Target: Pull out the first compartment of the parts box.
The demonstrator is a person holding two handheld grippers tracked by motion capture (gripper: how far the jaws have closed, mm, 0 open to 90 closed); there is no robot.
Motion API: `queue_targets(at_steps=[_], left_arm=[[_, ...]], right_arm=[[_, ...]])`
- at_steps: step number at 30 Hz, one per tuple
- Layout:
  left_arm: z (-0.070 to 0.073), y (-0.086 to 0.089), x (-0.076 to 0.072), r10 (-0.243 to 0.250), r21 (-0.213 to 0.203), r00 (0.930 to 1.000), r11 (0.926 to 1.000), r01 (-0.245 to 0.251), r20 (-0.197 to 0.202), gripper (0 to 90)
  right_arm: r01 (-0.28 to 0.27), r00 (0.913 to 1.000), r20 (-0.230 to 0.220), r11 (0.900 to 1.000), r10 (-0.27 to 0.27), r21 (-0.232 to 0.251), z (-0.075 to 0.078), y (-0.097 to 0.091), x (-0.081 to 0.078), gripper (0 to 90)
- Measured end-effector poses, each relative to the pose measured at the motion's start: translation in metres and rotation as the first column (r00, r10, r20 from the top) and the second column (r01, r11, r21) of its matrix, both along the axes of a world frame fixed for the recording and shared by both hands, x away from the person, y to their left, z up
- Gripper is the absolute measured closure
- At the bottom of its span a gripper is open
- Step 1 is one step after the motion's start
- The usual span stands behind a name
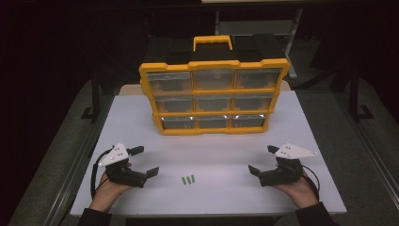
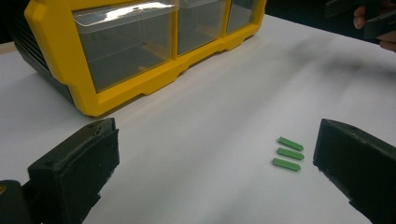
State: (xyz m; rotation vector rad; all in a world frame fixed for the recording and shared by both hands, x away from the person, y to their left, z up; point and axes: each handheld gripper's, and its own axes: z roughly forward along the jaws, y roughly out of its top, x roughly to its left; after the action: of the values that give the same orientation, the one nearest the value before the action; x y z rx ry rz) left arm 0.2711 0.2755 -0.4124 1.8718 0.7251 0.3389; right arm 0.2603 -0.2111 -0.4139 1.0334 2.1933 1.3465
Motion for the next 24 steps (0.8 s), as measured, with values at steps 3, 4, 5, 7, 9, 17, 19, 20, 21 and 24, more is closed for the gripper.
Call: queue_targets(at_steps=[3,4,5,7,9,17,19,20,21,24], left_arm=[[0.001,-0.002,0.000,-0.001,0.004,1.0000,1.0000,0.001,0.007,0.0],[0.000,-0.003,0.000,-0.001,0.002,1.0000,1.0000,0.001,0.005,0.0],[0.000,-0.003,0.000,-0.001,0.002,1.0000,1.0000,0.001,0.005,0.0],[0.001,-0.005,0.001,-0.007,0.010,1.0000,0.9999,0.007,0.001,0.0],[0.002,-0.008,0.001,-0.013,0.006,0.9999,0.9999,0.013,0.004,0.0],[0.001,-0.014,0.007,-0.026,0.003,0.9997,0.9996,0.026,0.000,0.0],[0.003,-0.014,0.008,-0.023,0.005,0.9997,0.9997,0.023,0.004,0.0],[0.003,-0.014,0.008,-0.025,0.004,0.9996,0.9997,0.024,0.011,0.0],[0.003,-0.014,0.008,-0.025,0.004,0.9996,0.9997,0.024,0.011,0.0],[0.006,-0.018,0.009,-0.026,0.000,0.9994,0.9997,0.026,0.020,0.0]], right_arm=[[-0.004,1.0000,-0.002,1.0000,0.004,-0.002,-0.001,0.000,-0.002,0.0],[-0.004,1.0000,-0.001,1.0000,0.004,-0.003,-0.001,0.000,-0.002,0.0],[-0.005,1.0000,0.005,1.0000,0.005,-0.005,-0.001,0.000,-0.002,0.0],[-0.008,1.0000,0.003,1.0000,0.008,0.003,-0.001,0.000,-0.001,0.0],[-0.013,0.9999,0.003,0.9999,0.013,0.002,-0.001,0.000,0.000,0.0],[-0.029,0.9995,0.010,0.9995,0.029,-0.009,0.000,0.006,0.004,0.0],[-0.033,0.9994,0.011,0.9993,0.033,-0.019,0.001,0.008,0.004,0.0],[-0.035,0.9993,0.014,0.9992,0.036,-0.019,0.000,0.009,0.004,0.0],[-0.037,0.9992,0.012,0.9991,0.037,-0.019,0.000,0.010,0.004,0.0],[-0.039,0.9992,0.010,0.9992,0.040,-0.007,0.002,0.010,0.004,0.0]])
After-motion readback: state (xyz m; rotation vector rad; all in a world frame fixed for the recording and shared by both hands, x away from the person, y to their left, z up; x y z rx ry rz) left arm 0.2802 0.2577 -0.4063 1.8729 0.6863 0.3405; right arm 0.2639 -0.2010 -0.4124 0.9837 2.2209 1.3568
